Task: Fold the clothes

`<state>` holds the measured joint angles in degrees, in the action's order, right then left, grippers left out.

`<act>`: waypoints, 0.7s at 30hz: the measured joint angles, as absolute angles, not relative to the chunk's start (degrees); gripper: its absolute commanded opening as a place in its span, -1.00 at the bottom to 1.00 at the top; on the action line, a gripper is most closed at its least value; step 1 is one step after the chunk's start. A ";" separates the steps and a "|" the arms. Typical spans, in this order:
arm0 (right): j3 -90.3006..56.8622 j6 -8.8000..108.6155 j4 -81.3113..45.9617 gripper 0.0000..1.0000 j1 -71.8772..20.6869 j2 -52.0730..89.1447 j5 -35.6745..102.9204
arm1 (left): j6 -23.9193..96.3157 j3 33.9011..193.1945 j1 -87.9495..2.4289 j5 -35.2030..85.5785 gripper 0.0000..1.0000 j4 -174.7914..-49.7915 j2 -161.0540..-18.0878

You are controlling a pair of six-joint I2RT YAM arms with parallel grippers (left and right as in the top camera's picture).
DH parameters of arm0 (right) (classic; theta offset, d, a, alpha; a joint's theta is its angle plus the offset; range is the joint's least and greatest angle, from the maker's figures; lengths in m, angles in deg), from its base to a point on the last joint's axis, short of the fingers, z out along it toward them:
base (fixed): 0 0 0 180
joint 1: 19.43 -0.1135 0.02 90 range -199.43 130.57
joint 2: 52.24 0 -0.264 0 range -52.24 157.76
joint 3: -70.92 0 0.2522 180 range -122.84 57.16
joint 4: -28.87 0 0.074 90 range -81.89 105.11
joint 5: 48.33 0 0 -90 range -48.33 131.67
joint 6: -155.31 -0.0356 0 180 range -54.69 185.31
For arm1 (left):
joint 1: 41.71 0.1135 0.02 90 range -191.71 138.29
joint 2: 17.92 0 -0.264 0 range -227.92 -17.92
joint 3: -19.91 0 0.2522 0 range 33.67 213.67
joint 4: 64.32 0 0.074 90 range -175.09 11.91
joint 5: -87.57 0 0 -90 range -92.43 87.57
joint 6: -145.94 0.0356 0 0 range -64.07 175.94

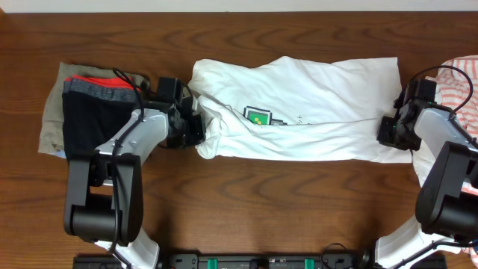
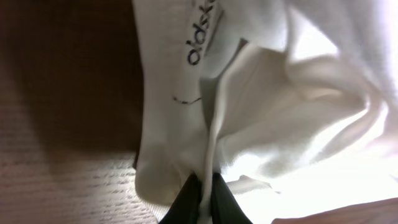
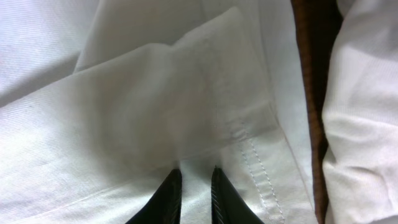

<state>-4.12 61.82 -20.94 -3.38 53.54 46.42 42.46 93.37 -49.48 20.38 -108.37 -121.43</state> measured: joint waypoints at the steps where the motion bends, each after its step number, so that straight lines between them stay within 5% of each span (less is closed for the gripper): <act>1: -4.12 61.82 -21.01 -0.68 -3.38 53.54 46.42 | 42.85 93.40 -49.28 20.34 -0.88 -109.15 -121.43; 7: -4.12 61.84 -21.45 -0.68 -3.38 53.45 46.14 | 47.66 96.22 -46.53 12.66 -0.88 -115.60 -119.18; 10: -4.12 61.82 -21.77 -0.68 -3.40 53.45 45.20 | 50.37 98.42 -45.68 8.73 -0.49 -113.66 -115.55; 21: -4.12 61.84 -21.75 -0.67 -3.38 53.45 45.11 | 55.38 100.24 -44.06 0.66 -0.49 -115.91 -111.72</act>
<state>-4.12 61.84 -21.75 -3.38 53.45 45.11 55.38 100.24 -44.06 0.66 -115.91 -111.72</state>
